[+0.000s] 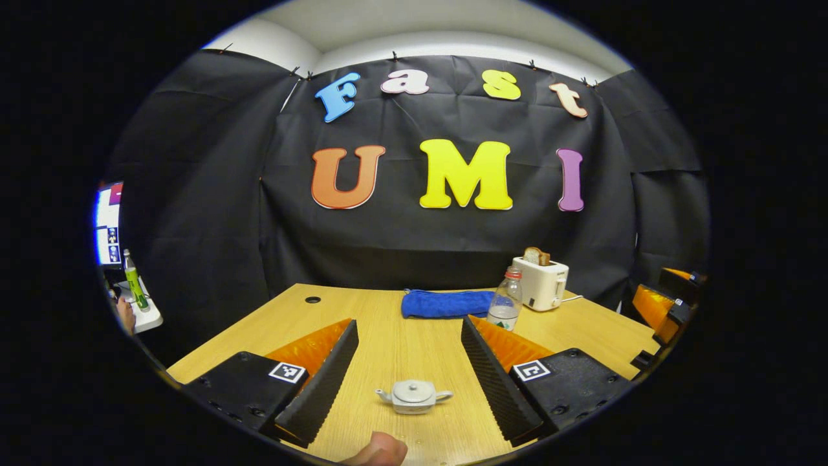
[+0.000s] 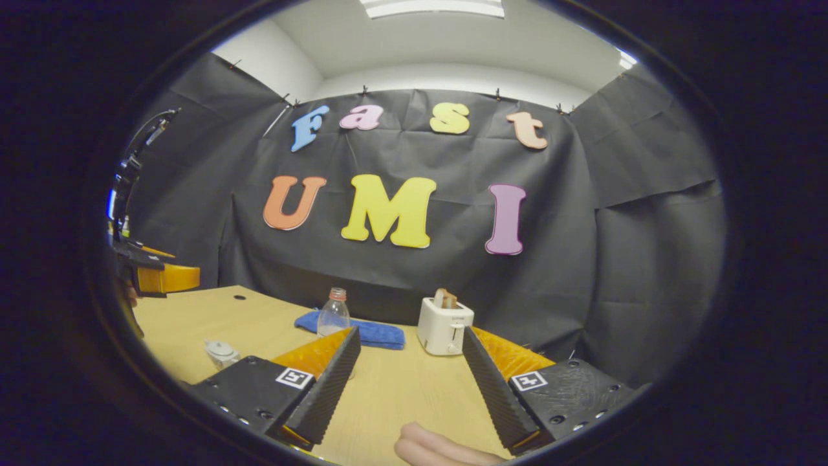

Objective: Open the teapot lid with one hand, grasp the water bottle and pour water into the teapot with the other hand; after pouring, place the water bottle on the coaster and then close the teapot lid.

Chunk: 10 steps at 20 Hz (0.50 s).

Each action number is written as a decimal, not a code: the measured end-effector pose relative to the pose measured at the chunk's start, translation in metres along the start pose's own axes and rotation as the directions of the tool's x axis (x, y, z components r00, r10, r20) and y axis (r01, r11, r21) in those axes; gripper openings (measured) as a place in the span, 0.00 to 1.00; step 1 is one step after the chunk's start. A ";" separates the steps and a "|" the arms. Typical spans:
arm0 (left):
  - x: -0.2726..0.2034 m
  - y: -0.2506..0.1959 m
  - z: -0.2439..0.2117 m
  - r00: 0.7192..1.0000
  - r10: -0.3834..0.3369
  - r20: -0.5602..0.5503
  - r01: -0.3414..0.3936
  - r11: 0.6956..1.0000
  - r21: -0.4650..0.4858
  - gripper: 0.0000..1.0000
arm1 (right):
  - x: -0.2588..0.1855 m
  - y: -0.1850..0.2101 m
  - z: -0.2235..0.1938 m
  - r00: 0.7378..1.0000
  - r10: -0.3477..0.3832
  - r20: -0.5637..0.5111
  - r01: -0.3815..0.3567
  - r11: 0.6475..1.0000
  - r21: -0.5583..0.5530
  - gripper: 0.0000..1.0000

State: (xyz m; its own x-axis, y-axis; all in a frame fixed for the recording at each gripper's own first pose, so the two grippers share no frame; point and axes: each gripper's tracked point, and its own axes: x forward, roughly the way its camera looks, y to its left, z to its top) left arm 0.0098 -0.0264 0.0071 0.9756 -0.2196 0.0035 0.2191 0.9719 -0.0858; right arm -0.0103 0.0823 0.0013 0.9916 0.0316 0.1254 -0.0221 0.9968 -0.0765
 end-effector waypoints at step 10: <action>-0.034 -0.004 0.016 0.998 0.060 0.022 -0.062 0.996 0.070 1.00 | -0.015 -0.027 0.007 0.998 -0.040 -0.054 0.043 0.998 0.047 0.95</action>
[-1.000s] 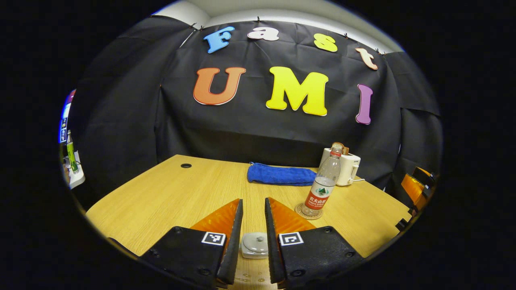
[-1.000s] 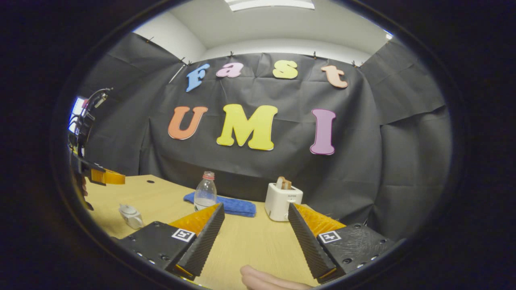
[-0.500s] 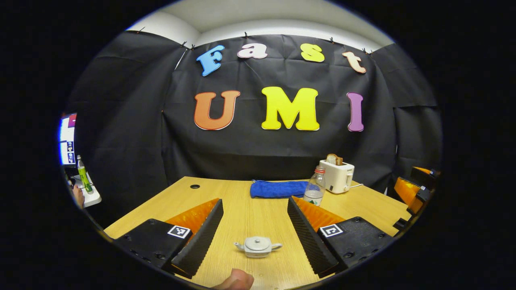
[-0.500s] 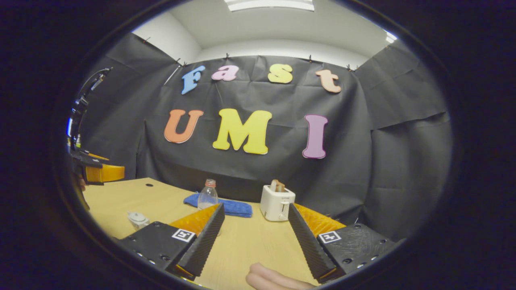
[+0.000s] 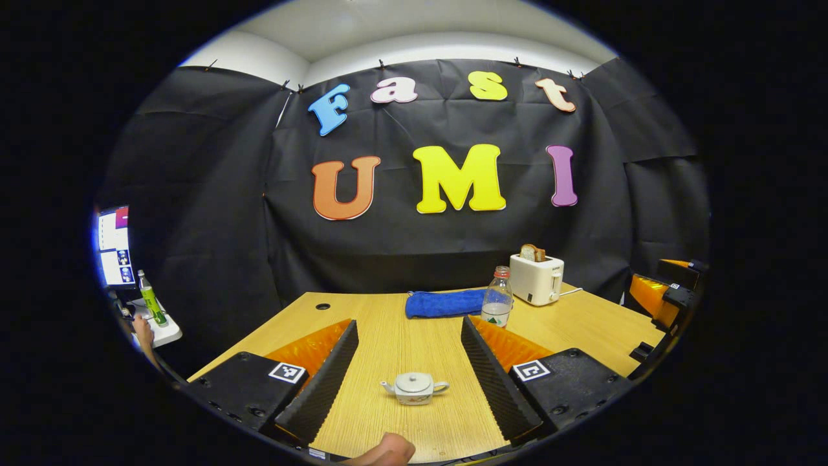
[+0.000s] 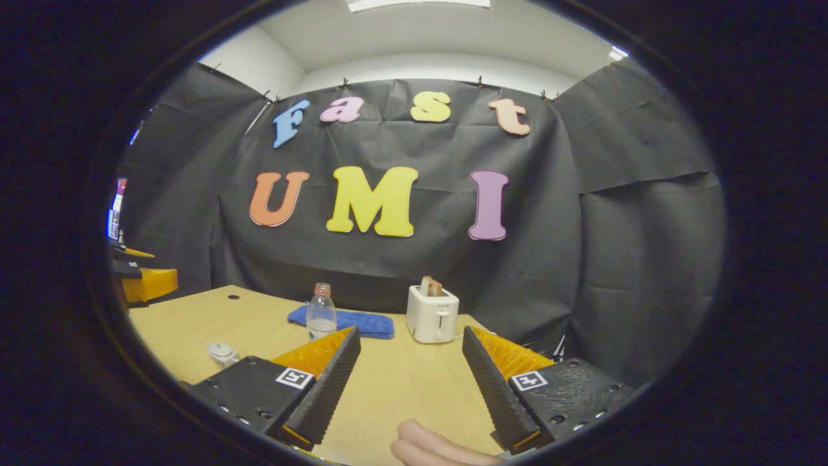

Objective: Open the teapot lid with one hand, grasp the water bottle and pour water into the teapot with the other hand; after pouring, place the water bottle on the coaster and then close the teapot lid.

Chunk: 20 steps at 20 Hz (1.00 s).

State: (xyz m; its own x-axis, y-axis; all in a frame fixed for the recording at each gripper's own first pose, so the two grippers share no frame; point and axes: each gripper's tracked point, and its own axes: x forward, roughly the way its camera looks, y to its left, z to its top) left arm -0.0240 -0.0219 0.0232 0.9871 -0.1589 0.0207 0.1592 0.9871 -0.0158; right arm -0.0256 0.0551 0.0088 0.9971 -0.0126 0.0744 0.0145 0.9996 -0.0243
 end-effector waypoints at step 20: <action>0.002 -0.002 -0.005 1.000 0.009 0.000 -0.009 1.000 0.009 1.00 | 0.006 0.009 -0.014 0.999 0.013 -0.043 -0.015 0.999 -0.035 0.95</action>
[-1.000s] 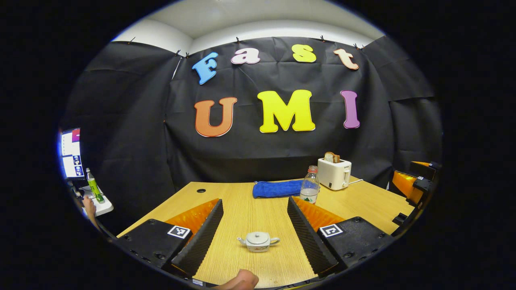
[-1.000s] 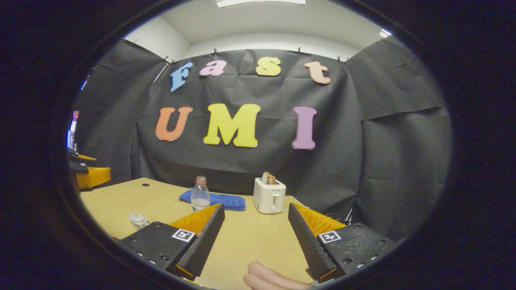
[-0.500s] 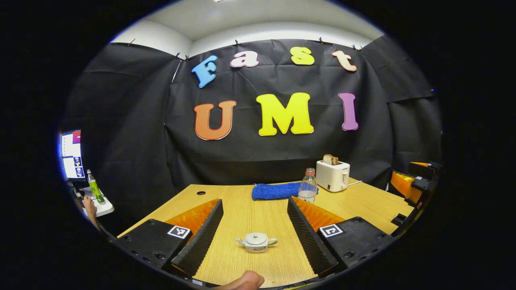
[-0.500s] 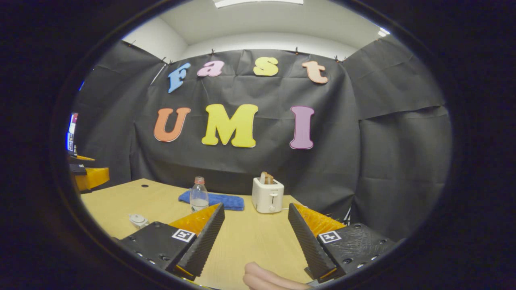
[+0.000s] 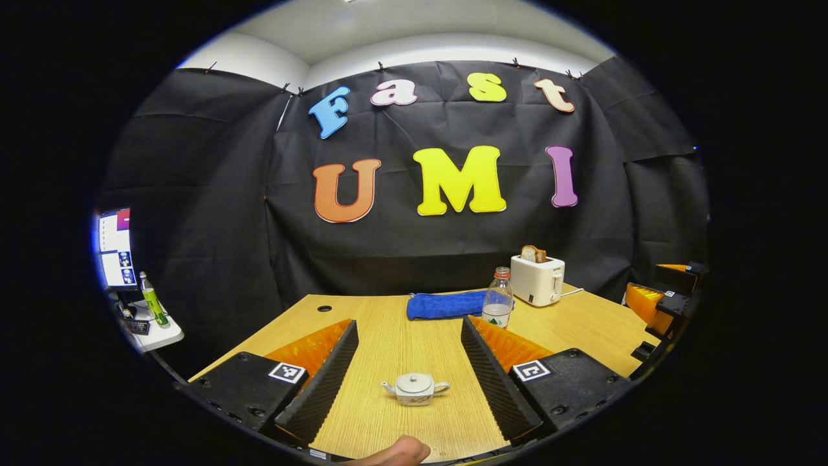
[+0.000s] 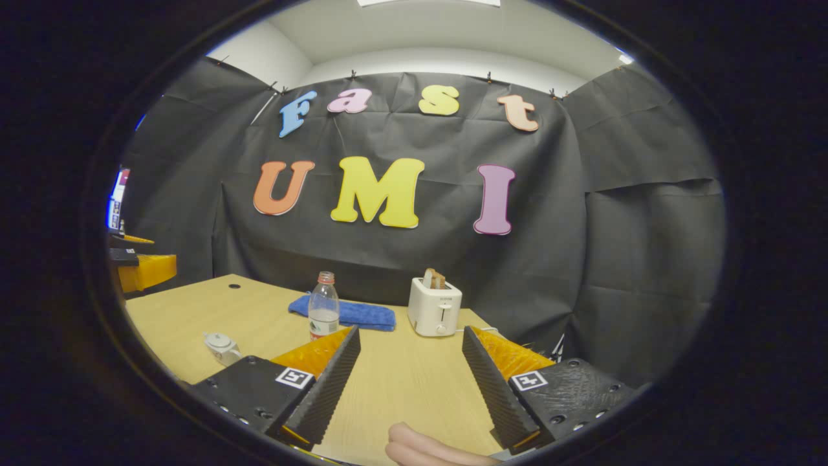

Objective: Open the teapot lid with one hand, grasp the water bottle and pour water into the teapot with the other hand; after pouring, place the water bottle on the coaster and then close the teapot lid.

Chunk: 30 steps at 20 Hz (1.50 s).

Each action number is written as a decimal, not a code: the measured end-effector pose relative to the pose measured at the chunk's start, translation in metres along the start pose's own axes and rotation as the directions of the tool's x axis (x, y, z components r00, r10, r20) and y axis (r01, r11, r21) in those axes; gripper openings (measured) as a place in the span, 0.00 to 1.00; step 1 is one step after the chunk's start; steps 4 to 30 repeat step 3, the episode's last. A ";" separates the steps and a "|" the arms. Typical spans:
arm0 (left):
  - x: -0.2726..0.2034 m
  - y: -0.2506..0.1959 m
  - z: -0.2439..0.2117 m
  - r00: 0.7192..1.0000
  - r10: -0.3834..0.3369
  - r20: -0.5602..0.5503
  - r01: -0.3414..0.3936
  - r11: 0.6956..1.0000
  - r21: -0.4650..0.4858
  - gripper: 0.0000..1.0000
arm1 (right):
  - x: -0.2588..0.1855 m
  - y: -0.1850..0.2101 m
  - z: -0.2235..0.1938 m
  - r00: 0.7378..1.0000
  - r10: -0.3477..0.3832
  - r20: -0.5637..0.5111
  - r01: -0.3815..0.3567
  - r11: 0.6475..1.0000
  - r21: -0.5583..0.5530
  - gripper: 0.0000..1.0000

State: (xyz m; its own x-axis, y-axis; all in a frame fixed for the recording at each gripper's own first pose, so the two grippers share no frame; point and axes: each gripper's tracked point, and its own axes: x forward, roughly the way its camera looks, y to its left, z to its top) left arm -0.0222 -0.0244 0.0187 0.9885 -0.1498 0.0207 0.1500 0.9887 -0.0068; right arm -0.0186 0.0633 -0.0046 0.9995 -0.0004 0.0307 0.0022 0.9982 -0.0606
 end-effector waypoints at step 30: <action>0.001 -0.001 -0.001 1.000 -0.003 -0.003 0.003 1.000 0.004 1.00 | 0.002 -0.001 -0.002 1.000 0.001 -0.004 -0.001 1.000 -0.001 0.98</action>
